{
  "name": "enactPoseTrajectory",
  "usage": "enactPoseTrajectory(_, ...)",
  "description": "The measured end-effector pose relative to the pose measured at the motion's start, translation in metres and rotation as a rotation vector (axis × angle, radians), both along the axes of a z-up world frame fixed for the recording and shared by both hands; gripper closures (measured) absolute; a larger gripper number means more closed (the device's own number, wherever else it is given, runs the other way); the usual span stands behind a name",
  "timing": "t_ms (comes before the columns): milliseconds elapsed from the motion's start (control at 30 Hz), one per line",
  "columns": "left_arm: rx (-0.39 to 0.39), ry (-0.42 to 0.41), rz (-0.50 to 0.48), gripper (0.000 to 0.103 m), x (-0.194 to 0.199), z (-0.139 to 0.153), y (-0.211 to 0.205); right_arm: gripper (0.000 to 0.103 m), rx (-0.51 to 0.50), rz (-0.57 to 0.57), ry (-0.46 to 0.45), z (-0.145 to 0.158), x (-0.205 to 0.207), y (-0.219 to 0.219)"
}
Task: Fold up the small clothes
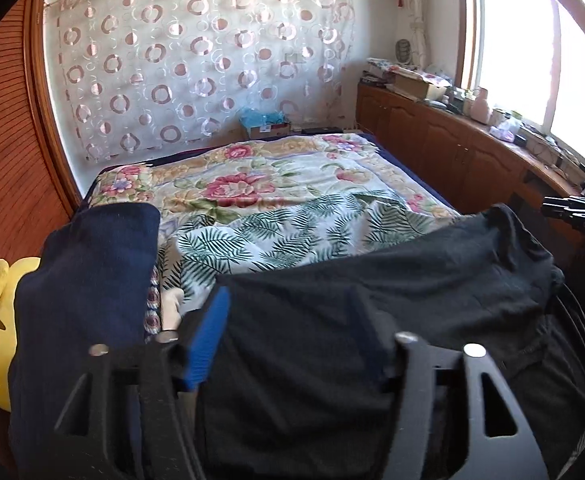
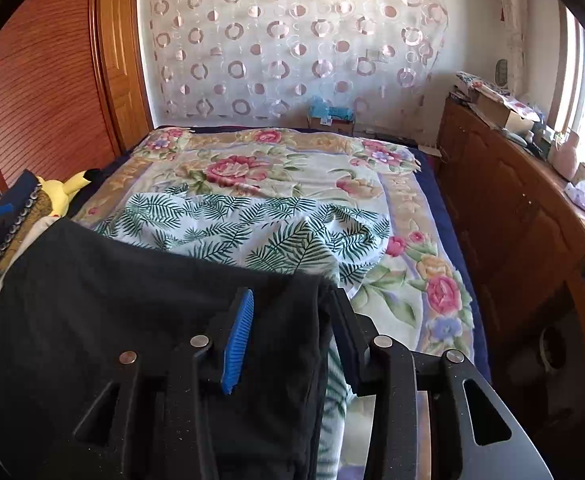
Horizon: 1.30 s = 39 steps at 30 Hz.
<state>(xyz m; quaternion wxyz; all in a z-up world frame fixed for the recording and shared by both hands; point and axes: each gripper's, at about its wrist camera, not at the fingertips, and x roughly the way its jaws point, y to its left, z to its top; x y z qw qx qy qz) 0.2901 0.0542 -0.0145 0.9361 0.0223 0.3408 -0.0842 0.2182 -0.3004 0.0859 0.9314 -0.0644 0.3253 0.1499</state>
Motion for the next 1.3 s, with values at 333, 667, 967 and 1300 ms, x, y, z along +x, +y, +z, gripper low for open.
enactPoseTrajectory(333,-0.014,0.073,-0.010,0.018,-0.051,-0.032,-0.010,0.062,0.050,-0.020,0.117,-0.044,-0.059,-0.017)
enactPoseTrajectory(667,-0.002,0.149,0.073,0.029,-0.060,-0.058,0.006,0.084,0.007,-0.027,0.128,-0.047,-0.054,0.004)
enactPoseTrajectory(967,0.065,0.195,0.155,0.040,-0.049,-0.072,0.010,0.091,0.016,0.004,0.115,-0.053,-0.056,0.006)
enactPoseTrajectory(1300,0.124,0.208,0.190,0.042,-0.045,-0.082,0.013,0.093,0.018,0.018,0.103,-0.061,-0.057,0.004)
